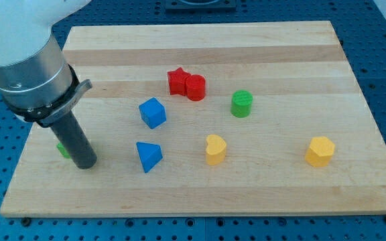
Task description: Move the yellow hexagon in between the blue cube and green circle
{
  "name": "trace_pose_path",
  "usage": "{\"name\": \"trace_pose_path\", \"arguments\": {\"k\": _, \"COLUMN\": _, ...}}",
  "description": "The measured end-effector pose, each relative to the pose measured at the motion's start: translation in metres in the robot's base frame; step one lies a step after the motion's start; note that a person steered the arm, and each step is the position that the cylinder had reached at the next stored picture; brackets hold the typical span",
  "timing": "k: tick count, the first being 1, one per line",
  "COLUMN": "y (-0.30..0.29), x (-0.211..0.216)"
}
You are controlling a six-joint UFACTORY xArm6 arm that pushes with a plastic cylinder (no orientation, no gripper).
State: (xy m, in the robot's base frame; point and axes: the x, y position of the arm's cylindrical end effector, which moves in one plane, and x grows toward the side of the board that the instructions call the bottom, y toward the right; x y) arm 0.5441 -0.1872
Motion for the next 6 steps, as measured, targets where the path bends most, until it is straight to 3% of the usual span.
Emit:
{"name": "trace_pose_path", "arguments": {"k": 2, "y": 0.0, "x": 0.014}}
{"name": "trace_pose_path", "arguments": {"k": 4, "y": -0.05, "x": -0.064}}
{"name": "trace_pose_path", "arguments": {"k": 5, "y": -0.04, "x": -0.031}}
{"name": "trace_pose_path", "arguments": {"k": 6, "y": -0.068, "x": -0.047}}
